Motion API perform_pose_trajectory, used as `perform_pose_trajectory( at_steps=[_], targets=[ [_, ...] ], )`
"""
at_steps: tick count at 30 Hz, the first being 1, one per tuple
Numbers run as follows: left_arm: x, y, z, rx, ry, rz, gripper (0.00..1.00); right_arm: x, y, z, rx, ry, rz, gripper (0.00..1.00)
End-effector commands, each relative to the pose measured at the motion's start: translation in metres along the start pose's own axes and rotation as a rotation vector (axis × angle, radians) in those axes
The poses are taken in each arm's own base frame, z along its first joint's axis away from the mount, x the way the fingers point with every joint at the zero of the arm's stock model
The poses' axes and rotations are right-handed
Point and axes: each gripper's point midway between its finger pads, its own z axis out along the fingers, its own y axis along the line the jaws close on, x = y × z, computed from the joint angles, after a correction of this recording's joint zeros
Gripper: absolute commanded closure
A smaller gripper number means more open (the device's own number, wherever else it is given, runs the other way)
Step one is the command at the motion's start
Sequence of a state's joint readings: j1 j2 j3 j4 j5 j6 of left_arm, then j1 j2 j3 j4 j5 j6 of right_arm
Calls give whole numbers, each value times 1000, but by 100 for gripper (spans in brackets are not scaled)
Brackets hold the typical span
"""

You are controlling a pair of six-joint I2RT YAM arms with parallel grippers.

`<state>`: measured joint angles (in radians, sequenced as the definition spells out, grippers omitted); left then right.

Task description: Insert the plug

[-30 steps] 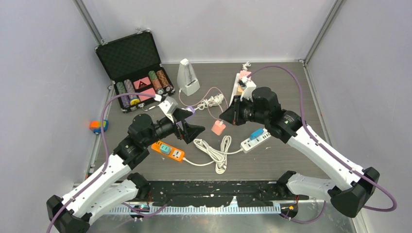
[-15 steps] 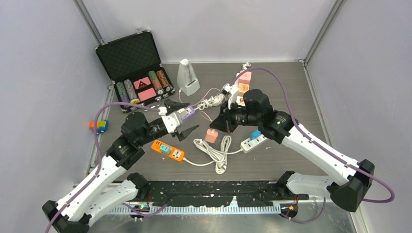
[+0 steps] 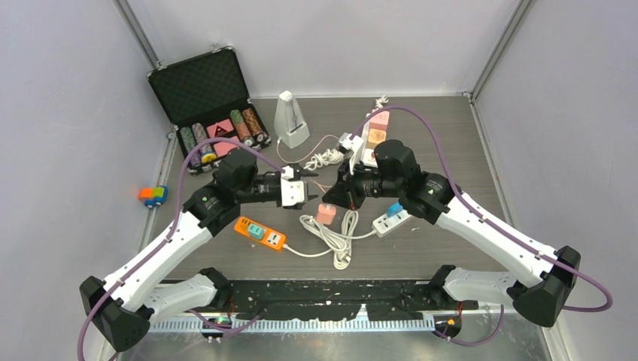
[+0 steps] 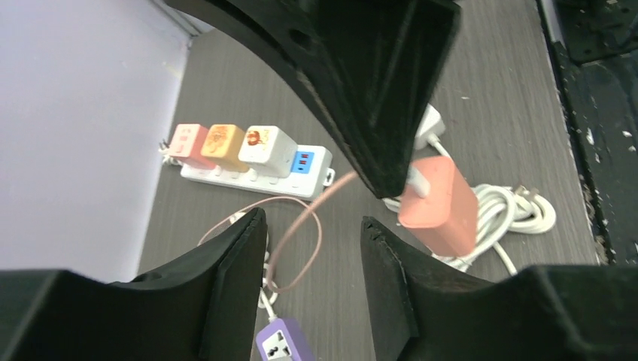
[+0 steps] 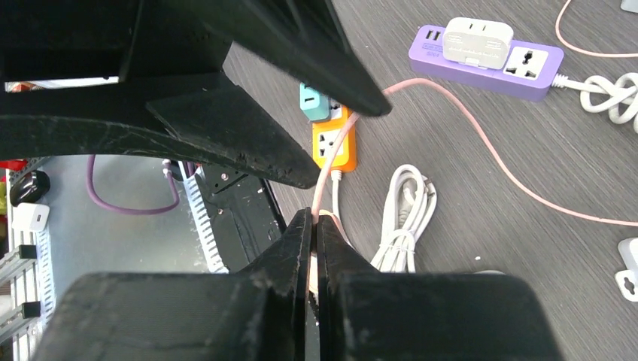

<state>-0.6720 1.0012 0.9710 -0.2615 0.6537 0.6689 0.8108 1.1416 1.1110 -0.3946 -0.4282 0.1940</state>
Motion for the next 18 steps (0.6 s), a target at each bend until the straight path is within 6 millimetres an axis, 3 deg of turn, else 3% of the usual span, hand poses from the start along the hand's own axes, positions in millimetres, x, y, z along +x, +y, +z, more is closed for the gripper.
perform_pose_trajectory(
  at_steps=[1, 6, 8, 9, 14, 16, 18],
  targets=[
    [-6, -12, -3, 83, -15, 47, 54, -29, 14, -9, -32, -73, -68, 95],
    [1, -1, 8, 50, -3, 11, 75, -27, 14, -6, -41, -62, -66, 95],
    [1, 13, 11, -8, 6, -5, 97, -26, 15, -5, -46, -59, -65, 94],
    [2, 19, 11, -38, 11, -8, 100, -26, 16, -5, -48, -57, -65, 94],
    [-2, 33, 6, -132, -2, 32, 100, -25, 14, -2, -41, -42, -51, 94],
    [0, 38, 1, -179, 6, 52, 100, -24, 11, 0, -25, -35, -44, 87],
    [0, 43, -6, -224, 15, 73, 100, -23, 6, 2, 3, -29, -42, 71]
  ],
)
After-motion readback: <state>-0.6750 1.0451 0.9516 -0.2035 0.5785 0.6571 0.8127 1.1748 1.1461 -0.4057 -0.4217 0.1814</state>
